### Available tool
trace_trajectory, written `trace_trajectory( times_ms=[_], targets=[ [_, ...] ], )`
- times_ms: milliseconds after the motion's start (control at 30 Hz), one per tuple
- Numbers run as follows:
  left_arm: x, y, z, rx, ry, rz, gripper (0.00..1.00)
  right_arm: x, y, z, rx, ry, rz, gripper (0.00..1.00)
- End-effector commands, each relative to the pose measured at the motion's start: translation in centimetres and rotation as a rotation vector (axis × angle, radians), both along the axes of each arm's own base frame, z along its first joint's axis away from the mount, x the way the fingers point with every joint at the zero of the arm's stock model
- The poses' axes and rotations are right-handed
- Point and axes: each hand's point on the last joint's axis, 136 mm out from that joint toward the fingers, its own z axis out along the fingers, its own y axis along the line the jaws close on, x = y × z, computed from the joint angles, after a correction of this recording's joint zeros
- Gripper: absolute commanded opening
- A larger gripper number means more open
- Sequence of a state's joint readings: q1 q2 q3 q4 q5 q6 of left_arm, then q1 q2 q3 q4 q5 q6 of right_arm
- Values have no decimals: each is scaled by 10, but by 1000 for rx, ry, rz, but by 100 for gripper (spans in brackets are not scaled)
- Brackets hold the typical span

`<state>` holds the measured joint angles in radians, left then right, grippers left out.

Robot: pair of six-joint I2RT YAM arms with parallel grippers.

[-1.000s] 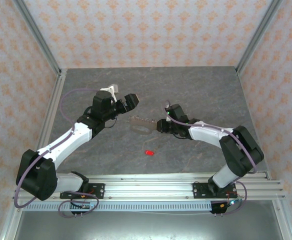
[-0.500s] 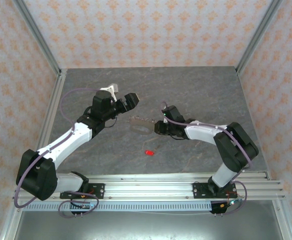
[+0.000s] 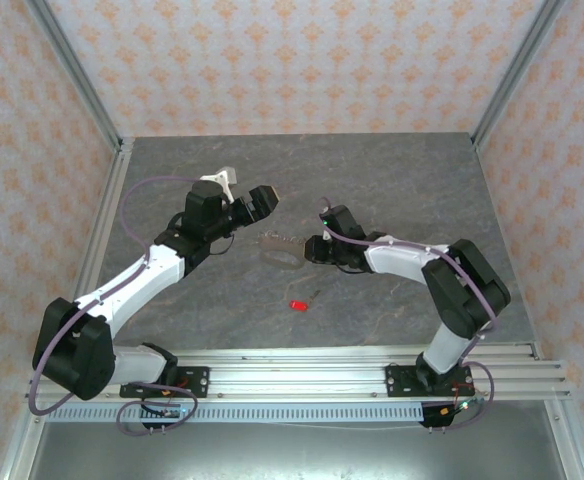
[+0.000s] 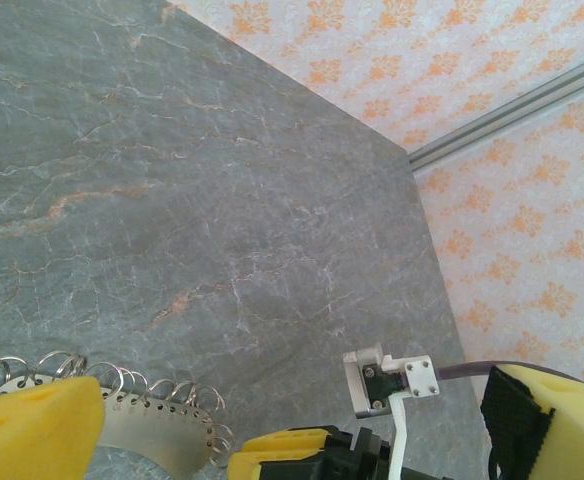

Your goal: Put the keys on the keyring

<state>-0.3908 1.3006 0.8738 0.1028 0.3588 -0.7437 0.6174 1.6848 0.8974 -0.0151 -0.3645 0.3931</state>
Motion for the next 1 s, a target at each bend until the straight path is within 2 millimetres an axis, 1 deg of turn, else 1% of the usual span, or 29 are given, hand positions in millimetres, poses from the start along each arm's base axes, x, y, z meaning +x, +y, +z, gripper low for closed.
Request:
trace_trajectory(
  times_ms=[0, 600, 767, 967],
  targets=[
    [3, -4, 1, -17, -15, -6, 99, 5, 4, 1, -6, -5, 2, 25],
    [5, -4, 1, -15, -15, -6, 99, 9, 0, -15, -61, 6, 1, 25],
    [5, -5, 1, -16, -14, -6, 99, 8, 4, -9, -40, 3, 9, 25],
    [4, -5, 3, -22, -18, -7, 99, 5, 4, 13, -9, -26, -2, 25]
  ],
)
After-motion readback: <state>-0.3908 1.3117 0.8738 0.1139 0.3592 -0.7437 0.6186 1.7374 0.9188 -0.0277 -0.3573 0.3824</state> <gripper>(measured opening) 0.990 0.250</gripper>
